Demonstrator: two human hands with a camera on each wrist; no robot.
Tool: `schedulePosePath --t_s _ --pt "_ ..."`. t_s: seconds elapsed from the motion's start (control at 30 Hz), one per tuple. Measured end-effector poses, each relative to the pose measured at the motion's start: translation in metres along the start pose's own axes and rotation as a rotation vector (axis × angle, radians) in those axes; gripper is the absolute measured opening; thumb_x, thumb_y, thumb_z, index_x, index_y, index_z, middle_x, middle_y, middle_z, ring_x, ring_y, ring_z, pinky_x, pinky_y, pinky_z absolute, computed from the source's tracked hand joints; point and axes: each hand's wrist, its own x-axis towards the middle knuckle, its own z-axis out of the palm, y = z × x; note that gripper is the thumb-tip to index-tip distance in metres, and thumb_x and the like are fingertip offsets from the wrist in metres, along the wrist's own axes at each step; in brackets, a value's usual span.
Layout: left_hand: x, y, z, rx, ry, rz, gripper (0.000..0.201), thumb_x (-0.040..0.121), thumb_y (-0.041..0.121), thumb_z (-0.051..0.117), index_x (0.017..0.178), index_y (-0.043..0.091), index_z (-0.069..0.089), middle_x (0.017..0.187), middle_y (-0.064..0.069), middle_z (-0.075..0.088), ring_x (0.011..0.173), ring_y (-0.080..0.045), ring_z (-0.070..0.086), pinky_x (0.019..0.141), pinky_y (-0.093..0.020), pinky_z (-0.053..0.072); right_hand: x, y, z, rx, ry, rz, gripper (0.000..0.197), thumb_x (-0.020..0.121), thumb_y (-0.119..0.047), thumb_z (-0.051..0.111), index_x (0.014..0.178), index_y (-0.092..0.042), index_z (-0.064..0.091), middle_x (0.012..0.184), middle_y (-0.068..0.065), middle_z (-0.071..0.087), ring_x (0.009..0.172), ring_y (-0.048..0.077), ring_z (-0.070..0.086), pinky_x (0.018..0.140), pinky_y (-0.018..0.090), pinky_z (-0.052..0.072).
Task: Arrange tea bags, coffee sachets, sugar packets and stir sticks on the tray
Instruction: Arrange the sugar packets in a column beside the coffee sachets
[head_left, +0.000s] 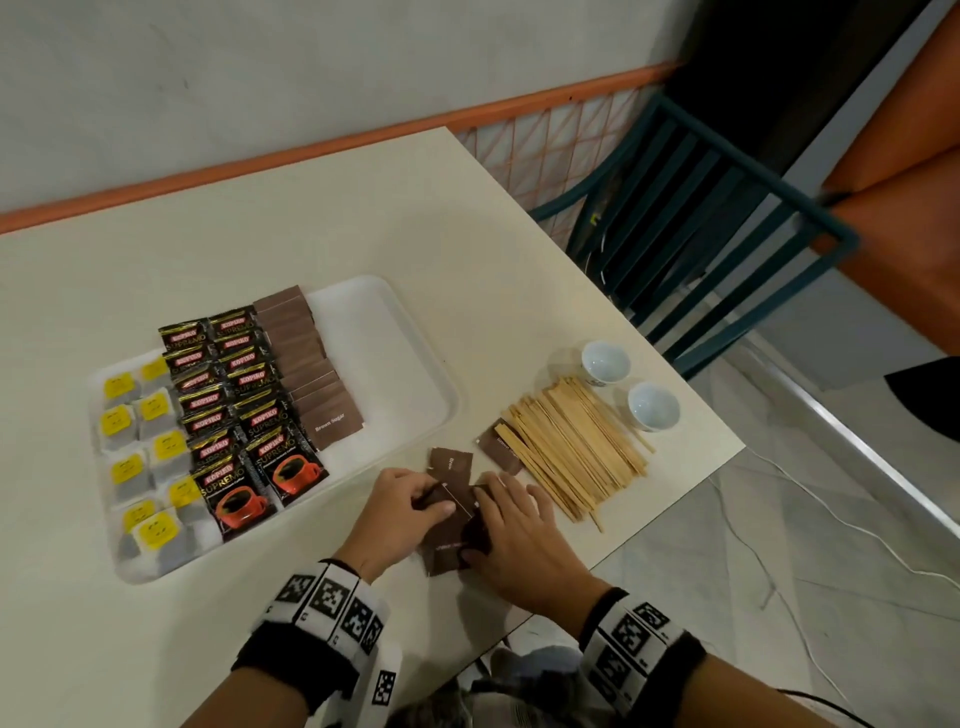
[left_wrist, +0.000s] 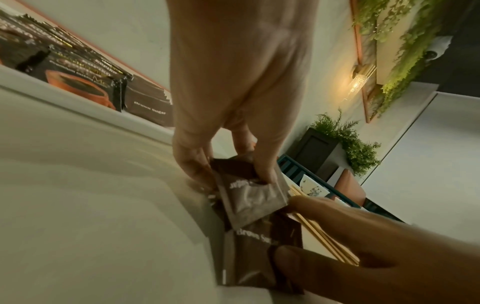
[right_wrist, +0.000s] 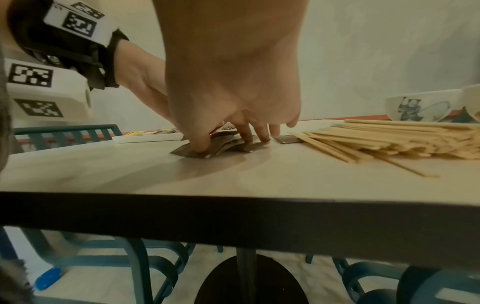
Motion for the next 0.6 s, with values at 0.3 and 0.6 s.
schedulePosePath --t_s 0.3,0.6 --pt "-0.003 -0.004 -0.003 0.065 0.012 0.059 0.032 0.082 0.019 0.068 0.112 0.011 0.061 0.115 0.001 0.041 0.099 -0.011 0.048 0.089 -0.017 0.036 0.016 0.008 -0.004 0.024 0.029 -0.094 0.087 0.075 -0.066 0.045 0.139 -0.009 0.030 0.153 0.016 0.025 0.144 0.033 0.015 0.111 0.050 0.001" --pt "-0.019 -0.017 -0.013 0.076 -0.027 -0.005 0.043 0.080 0.016 0.069 0.120 0.011 0.054 0.116 0.002 0.040 0.101 -0.009 0.046 0.087 -0.015 0.038 0.027 -0.007 -0.014 0.155 0.024 -0.199 0.092 0.074 -0.054 0.064 0.145 -0.015 0.020 0.153 0.009 0.020 0.143 0.027 0.009 0.114 0.037 -0.004"
